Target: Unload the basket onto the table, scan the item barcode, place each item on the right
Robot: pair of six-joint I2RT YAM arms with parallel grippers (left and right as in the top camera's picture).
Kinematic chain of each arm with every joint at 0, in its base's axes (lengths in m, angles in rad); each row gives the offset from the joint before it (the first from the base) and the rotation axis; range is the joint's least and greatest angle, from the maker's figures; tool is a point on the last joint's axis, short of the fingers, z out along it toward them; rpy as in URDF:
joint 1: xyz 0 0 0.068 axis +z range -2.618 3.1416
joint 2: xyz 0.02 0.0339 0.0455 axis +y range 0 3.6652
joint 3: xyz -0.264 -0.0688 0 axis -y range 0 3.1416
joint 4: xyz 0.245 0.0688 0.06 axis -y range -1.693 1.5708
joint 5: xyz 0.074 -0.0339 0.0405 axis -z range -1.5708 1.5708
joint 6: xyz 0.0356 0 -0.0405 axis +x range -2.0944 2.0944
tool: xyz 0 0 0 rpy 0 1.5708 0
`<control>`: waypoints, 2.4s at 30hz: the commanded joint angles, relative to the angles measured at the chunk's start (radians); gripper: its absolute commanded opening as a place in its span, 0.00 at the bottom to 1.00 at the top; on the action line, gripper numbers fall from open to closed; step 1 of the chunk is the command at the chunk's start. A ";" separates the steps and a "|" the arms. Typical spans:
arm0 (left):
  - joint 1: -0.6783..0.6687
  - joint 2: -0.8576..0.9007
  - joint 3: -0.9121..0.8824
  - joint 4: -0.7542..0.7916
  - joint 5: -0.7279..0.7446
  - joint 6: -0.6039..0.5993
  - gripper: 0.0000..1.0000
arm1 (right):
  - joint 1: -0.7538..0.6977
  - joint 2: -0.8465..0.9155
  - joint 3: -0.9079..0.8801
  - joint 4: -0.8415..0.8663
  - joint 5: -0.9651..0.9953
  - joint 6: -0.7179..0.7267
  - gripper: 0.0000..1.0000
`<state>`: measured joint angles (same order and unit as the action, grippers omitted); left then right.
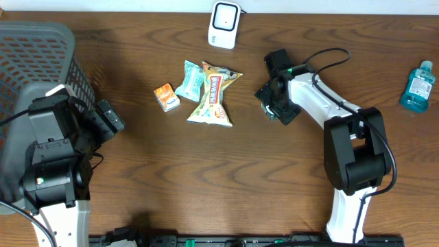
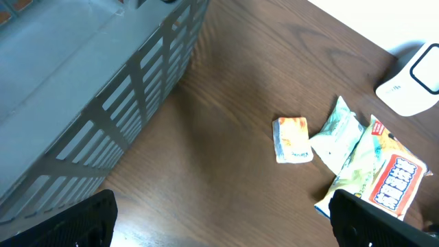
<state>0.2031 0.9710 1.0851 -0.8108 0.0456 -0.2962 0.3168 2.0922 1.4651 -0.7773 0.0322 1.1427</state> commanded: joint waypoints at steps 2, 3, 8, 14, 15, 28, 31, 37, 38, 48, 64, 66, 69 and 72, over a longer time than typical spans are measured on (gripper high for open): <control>0.006 0.002 0.005 0.000 -0.012 -0.009 0.98 | 0.005 0.035 -0.006 0.005 0.037 -0.014 0.81; 0.006 0.002 0.005 0.000 -0.012 -0.009 0.98 | 0.005 0.035 -0.006 0.005 0.037 -0.014 0.79; 0.006 0.002 0.005 0.000 -0.012 -0.009 0.98 | 0.007 0.035 -0.006 0.003 0.035 -0.014 0.73; 0.006 0.002 0.005 0.000 -0.012 -0.009 0.98 | 0.005 0.034 -0.005 0.032 -0.013 -0.015 0.70; 0.006 0.002 0.005 0.000 -0.012 -0.009 0.98 | 0.004 0.034 -0.005 0.037 -0.020 -0.015 0.70; 0.006 0.002 0.005 0.000 -0.012 -0.009 0.98 | 0.003 0.032 0.103 0.063 -0.023 -0.163 0.62; 0.006 0.002 0.005 0.000 -0.012 -0.009 0.98 | 0.003 0.032 0.113 0.063 -0.023 -0.164 0.62; 0.006 0.002 0.005 0.000 -0.012 -0.009 0.98 | 0.012 0.033 0.106 0.059 -0.023 -0.233 0.87; 0.006 0.002 0.005 0.000 -0.012 -0.009 0.98 | 0.015 0.033 0.103 0.060 -0.021 -0.235 0.88; 0.006 0.002 0.005 0.000 -0.012 -0.009 0.98 | 0.036 0.055 0.069 0.063 0.030 -0.230 0.82; 0.006 0.002 0.005 0.000 -0.012 -0.009 0.98 | 0.036 0.081 0.069 0.054 0.035 -0.232 0.67; 0.006 0.002 0.005 0.000 -0.012 -0.009 0.98 | 0.037 0.079 0.070 0.056 0.032 -0.232 0.67; 0.006 0.002 0.005 0.000 -0.013 -0.009 0.98 | 0.034 0.079 0.082 0.068 0.033 -0.248 0.67; 0.006 0.002 0.005 0.000 -0.012 -0.009 0.98 | 0.030 0.078 0.112 0.087 0.033 -0.293 0.67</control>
<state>0.2031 0.9710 1.0851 -0.8104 0.0456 -0.2962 0.3473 2.1494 1.5459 -0.7010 0.0498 0.8993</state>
